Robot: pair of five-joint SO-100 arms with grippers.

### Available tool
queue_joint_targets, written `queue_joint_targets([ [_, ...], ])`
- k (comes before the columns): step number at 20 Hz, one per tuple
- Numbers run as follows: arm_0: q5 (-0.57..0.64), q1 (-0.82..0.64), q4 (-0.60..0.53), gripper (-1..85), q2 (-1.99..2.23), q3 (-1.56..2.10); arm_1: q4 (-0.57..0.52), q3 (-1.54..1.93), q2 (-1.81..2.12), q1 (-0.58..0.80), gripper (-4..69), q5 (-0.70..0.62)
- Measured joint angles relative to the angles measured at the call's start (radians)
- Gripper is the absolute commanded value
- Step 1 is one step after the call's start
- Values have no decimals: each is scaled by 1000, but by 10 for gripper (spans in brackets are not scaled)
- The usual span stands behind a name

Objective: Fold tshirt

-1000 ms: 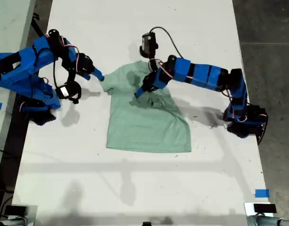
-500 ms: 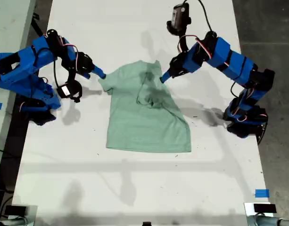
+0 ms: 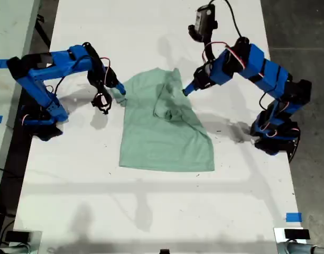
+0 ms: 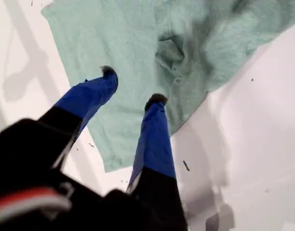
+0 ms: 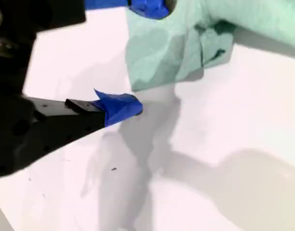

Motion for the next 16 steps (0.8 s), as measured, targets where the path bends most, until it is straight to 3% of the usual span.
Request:
queue_joint_targets([
  [3,11,-26,-17,278,-209,-98,0,25,40,-11,154,3],
  [4,14,-37,-3,232,-259,-149,0,38,52,-14,154,5],
  [5,25,-35,2,126,-285,-190,0,49,63,-14,154,11],
  [7,28,-44,-12,64,-305,-233,0,80,83,-17,154,14],
  [12,17,-77,-11,1,-250,-176,0,161,127,-17,153,21],
  [16,17,-146,-9,1,-31,-2,0,202,152,-17,153,31],
])
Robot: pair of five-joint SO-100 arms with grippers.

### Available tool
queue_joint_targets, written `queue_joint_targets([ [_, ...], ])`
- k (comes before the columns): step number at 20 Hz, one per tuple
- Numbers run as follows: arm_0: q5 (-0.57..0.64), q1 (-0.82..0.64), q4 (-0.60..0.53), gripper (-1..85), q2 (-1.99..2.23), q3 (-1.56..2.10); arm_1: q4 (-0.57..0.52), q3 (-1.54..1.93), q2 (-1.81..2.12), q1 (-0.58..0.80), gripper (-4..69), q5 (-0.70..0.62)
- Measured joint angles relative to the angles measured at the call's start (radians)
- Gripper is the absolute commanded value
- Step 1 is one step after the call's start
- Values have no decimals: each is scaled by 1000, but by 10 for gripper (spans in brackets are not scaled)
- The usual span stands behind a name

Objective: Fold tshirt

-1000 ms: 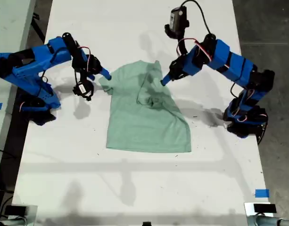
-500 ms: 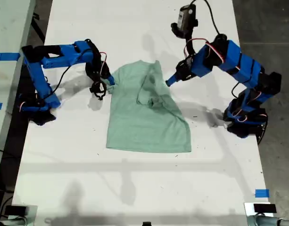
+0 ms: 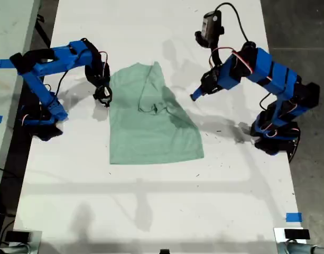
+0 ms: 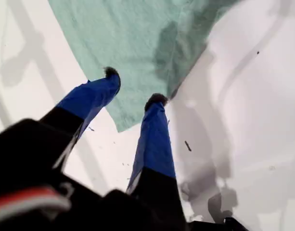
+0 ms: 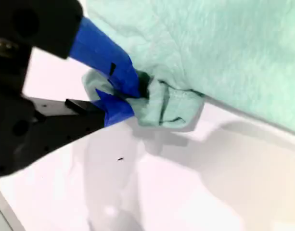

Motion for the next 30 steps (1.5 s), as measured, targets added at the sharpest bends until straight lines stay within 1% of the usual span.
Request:
queue_joint_targets([
  [3,2,-23,43,1,186,78,0,6,0,0,153,0],
  [7,-57,-35,71,1,356,123,-21,28,0,0,152,3],
  [10,-98,29,75,1,344,52,-32,44,0,0,152,9],
  [13,-109,150,100,1,172,-201,-46,54,0,0,151,9],
  [15,-109,230,143,1,-25,-436,-49,55,0,0,150,11],
  [18,-109,301,233,1,-367,-836,-49,77,0,0,150,18],
  [19,-109,314,245,1,-471,-956,-49,83,0,0,150,21],
  [20,-110,324,227,1,-545,-1014,-49,92,0,-3,150,25],
  [21,-109,324,204,49,-600,-1042,-49,103,2,-3,150,28],
  [22,-95,324,181,253,-640,-1055,-49,120,11,-3,150,28],
  [23,-80,321,167,321,-667,-1060,-49,133,23,-3,151,28],
  [25,-67,318,164,340,-684,-1065,-52,161,43,-3,154,34],
  [26,-69,313,193,343,-684,-1065,-61,167,44,-3,151,35],
  [27,-67,308,256,344,-680,-1065,-67,179,46,-3,150,38],
  [28,-69,305,291,339,-655,-1051,-67,192,46,-3,150,43],
  [30,-71,307,368,332,-518,-999,-67,224,58,-3,150,52],
])
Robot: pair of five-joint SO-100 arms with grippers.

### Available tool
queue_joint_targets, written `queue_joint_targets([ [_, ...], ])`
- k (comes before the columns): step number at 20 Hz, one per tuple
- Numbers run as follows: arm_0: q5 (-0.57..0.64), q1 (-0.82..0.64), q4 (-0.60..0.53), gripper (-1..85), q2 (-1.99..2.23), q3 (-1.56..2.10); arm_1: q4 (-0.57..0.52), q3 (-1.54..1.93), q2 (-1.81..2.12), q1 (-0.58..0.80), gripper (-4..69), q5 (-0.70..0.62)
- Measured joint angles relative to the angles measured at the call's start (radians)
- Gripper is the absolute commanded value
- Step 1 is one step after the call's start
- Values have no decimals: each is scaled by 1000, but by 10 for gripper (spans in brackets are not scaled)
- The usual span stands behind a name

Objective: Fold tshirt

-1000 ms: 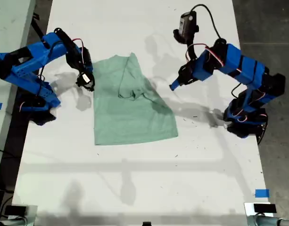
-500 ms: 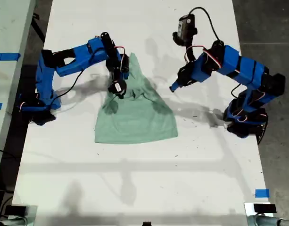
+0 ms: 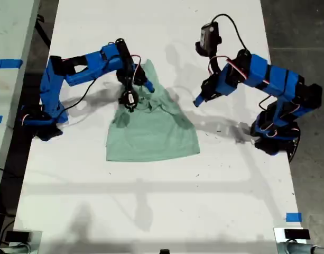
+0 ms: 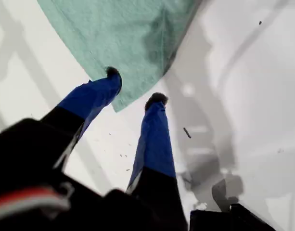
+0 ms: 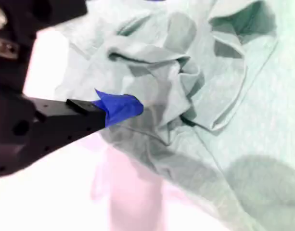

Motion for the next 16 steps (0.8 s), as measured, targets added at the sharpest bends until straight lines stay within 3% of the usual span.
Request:
queue_joint_targets([
  [2,-18,23,41,322,190,74,-2,40,31,-6,161,3],
  [5,-61,100,48,316,462,307,-28,137,75,-49,235,8],
  [9,-206,252,-81,286,718,687,-112,287,91,-140,247,60],
  [11,-290,337,-115,148,787,838,-175,370,91,-179,255,95],
  [12,-334,376,-127,126,798,879,-216,414,91,-195,261,110],
  [16,-423,451,-156,162,811,922,-388,563,89,-229,255,158],
])
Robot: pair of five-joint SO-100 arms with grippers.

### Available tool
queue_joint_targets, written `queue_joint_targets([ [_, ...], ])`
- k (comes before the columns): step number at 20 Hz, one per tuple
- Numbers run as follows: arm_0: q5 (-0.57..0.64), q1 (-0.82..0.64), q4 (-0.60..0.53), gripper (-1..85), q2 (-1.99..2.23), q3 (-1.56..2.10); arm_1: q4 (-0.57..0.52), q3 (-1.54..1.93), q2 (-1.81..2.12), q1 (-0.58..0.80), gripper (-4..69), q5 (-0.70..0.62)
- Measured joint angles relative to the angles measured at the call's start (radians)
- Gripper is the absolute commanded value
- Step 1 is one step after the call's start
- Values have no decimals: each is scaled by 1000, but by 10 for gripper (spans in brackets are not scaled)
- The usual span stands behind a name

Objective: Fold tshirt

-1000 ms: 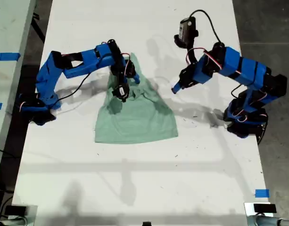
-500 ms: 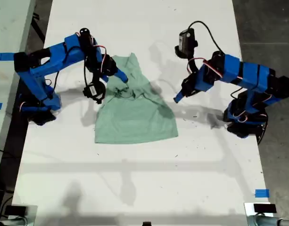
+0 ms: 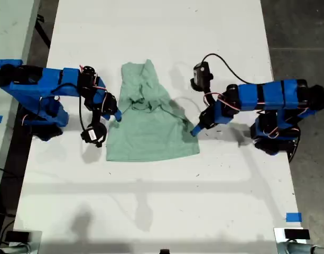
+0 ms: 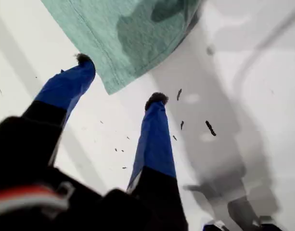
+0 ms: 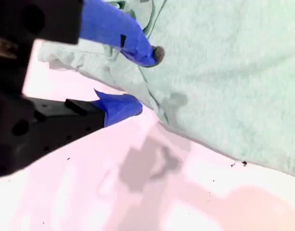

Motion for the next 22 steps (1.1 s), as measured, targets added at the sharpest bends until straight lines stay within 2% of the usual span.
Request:
queue_joint_targets([
  [5,0,15,-32,107,0,20,-146,49,-101,-14,244,38],
  [10,0,17,-57,113,0,23,-222,46,-311,-15,232,80],
  [12,0,17,-57,113,0,31,-215,-37,-403,-15,218,94],
  [15,0,17,-60,112,0,38,-173,-150,-486,-20,71,89],
  [17,0,17,-60,112,0,41,-144,-207,-525,-29,19,89],
  [18,0,17,-60,111,-2,43,-123,-227,-538,-29,-1,95],
  [22,0,17,-61,109,-6,51,-41,-242,-551,-29,-2,112],
])
